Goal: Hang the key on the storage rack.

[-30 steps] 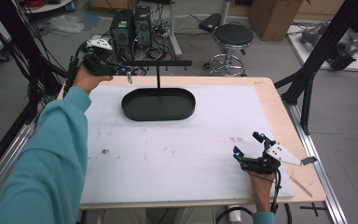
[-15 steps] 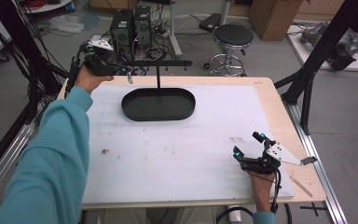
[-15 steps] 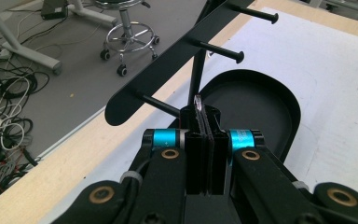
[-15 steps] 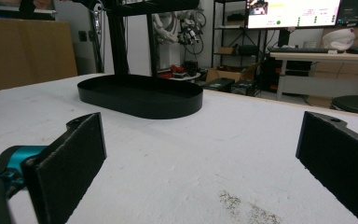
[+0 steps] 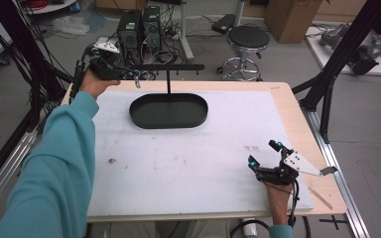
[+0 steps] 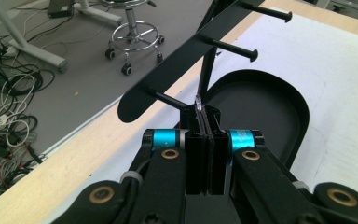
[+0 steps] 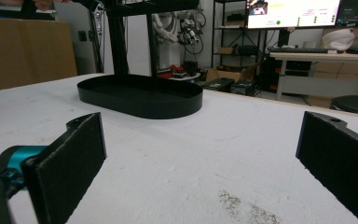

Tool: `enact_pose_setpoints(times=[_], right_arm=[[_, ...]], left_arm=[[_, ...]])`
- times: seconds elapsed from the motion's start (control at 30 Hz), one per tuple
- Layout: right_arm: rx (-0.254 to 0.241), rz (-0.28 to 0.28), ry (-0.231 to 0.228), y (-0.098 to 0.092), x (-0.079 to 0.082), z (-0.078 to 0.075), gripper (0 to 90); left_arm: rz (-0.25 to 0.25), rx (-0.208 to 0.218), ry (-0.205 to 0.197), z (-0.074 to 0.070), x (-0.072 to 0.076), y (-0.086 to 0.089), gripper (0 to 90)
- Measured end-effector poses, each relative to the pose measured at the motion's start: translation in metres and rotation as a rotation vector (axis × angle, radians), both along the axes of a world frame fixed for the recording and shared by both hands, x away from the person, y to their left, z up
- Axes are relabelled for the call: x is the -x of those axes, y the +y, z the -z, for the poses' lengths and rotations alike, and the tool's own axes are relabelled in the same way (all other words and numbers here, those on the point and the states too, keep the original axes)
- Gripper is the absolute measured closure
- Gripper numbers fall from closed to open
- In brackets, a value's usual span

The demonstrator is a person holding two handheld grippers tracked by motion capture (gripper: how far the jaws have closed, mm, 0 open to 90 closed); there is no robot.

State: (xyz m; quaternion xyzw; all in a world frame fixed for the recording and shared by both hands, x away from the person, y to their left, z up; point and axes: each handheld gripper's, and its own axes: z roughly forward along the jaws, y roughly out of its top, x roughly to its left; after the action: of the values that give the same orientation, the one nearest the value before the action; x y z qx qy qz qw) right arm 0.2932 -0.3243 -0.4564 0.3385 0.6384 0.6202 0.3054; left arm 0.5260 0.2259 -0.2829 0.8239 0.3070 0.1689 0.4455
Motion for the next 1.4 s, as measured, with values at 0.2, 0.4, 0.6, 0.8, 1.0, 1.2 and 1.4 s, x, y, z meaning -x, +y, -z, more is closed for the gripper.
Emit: enact_pose_setpoints(times=[0.2, 0.4, 0.6, 0.8, 1.0, 1.2, 1.4], right_arm=[[0.000, 0.001, 0.000, 0.000, 0.000, 0.000, 0.7], [-0.002, 0.001, 0.002, 0.000, 0.000, 0.000, 0.7], [-0.006, 0.002, 0.001, 0.000, 0.000, 0.000, 0.7], [-0.008, 0.003, 0.005, 0.000, 0.000, 0.000, 0.7], [0.000, 0.003, 0.002, 0.000, 0.000, 0.000, 0.7], [0.004, 0.005, 0.004, 0.001, -0.001, 0.000, 0.7], [0.008, 0.006, 0.014, 0.001, -0.001, 0.000, 0.7]], left_arm=[[-0.013, 0.002, -0.008, 0.000, -0.001, 0.001, 88.5], [-0.031, 0.003, -0.009, 0.001, -0.003, 0.000, 88.5], [-0.058, 0.011, -0.025, 0.001, -0.004, -0.002, 88.4], [-0.133, 0.048, -0.018, 0.002, -0.006, 0.001, 74.5], [-0.189, 0.122, -0.094, -0.004, -0.001, 0.010, 49.3], [-0.162, 0.201, -0.196, -0.004, 0.025, 0.020, 1.7], [-0.136, 0.242, -0.286, 0.003, 0.072, 0.041, 1.7]])
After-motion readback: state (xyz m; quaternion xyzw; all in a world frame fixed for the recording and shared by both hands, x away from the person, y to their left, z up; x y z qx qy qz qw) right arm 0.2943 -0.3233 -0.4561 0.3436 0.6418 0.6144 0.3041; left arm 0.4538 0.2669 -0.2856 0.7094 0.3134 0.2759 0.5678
